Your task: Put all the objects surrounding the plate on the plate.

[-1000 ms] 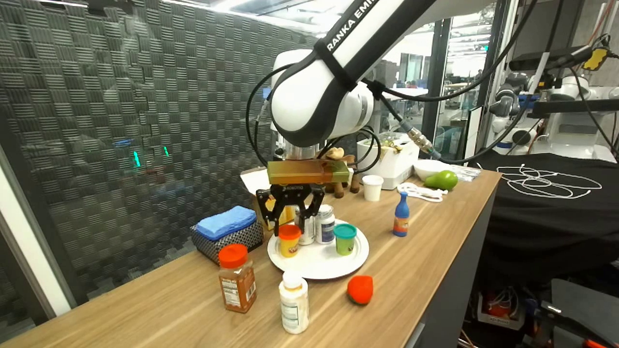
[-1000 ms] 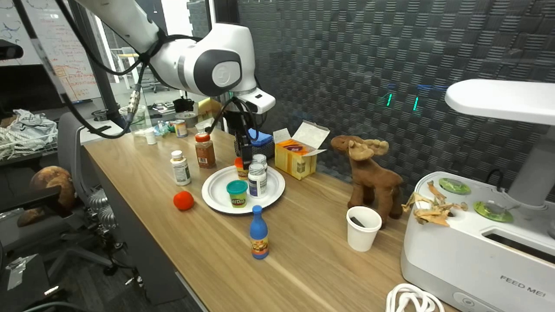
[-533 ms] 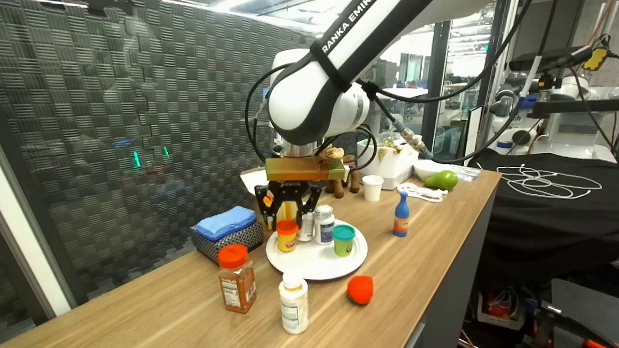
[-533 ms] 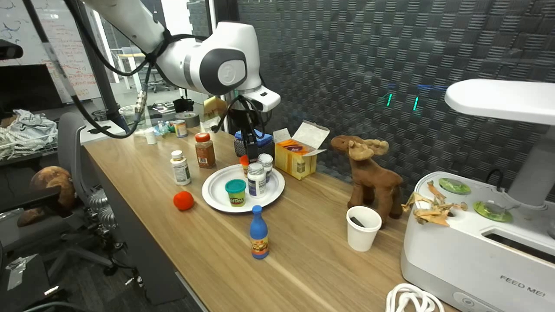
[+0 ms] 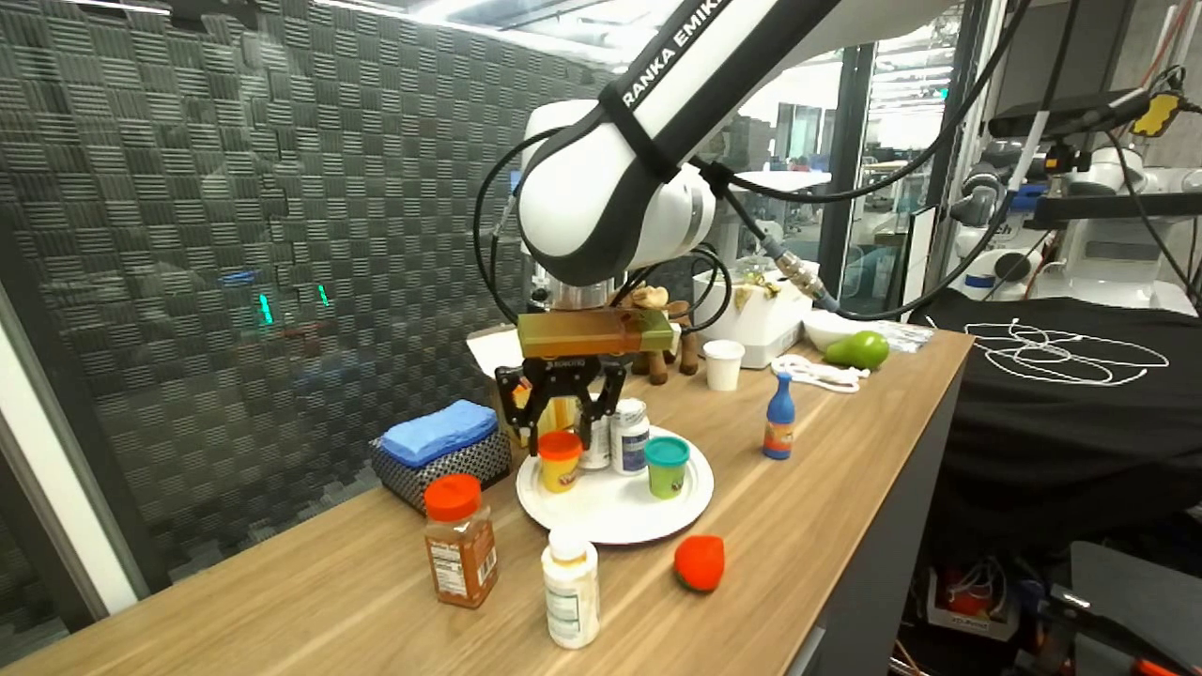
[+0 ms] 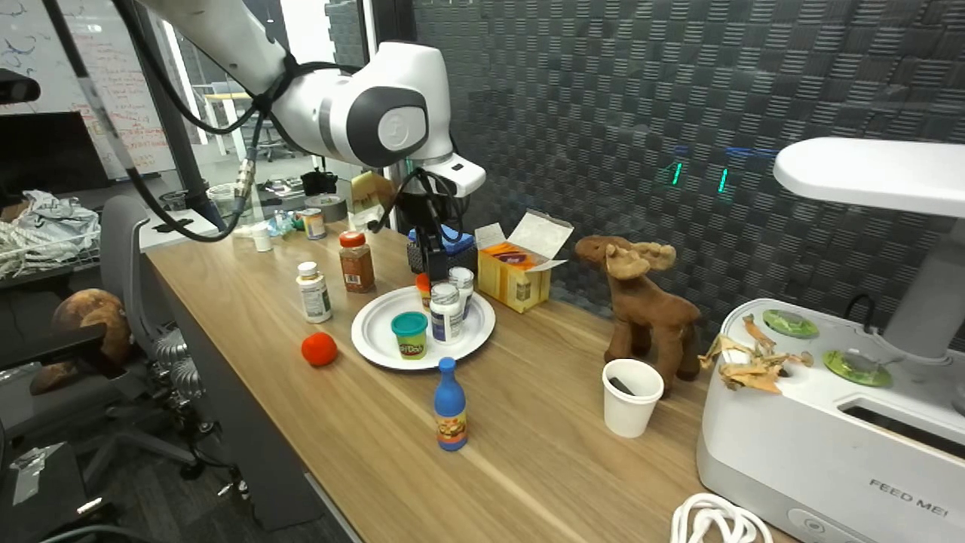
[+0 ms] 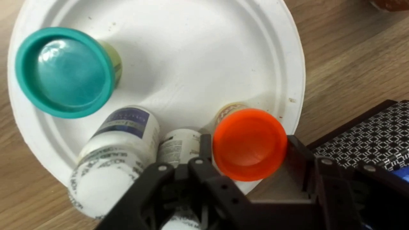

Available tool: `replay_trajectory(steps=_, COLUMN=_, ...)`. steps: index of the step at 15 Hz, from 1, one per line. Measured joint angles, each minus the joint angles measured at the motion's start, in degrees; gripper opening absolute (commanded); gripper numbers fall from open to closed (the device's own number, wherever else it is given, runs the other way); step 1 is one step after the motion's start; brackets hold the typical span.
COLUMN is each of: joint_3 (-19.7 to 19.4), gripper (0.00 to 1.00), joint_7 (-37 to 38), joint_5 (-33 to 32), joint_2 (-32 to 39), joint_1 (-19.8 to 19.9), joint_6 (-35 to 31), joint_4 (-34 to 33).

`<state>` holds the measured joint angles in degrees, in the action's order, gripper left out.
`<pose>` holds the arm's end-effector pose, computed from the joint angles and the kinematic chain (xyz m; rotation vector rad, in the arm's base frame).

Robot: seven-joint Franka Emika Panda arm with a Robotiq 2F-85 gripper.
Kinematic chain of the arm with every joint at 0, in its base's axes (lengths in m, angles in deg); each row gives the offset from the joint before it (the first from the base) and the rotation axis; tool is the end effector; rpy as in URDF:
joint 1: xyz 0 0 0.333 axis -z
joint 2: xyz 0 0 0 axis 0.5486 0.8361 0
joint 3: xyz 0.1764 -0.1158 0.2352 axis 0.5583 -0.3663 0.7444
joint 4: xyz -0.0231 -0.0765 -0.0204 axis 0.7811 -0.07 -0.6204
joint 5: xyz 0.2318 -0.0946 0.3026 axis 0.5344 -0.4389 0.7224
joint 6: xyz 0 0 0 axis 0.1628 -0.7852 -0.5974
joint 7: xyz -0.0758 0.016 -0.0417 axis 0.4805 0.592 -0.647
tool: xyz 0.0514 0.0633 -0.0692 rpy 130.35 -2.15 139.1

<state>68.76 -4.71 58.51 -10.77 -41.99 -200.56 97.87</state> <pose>0.6577 0.1060 0.2573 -2.9812 0.7682 -0.1080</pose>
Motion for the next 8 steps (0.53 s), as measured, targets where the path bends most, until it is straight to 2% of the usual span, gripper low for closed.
replay_trajectory(steps=1, joint_3=0.00, gripper=1.00, joint_7=-0.33, joint_5=0.00, joint_2=0.08, joint_1=-0.15, joint_6=0.12, joint_4=0.00)
replay_trajectory(steps=8, joint_3=2.29, gripper=1.00, joint_7=-5.36, joint_5=3.21, joint_2=-0.89, joint_1=-0.38, joint_6=1.51, joint_4=0.01)
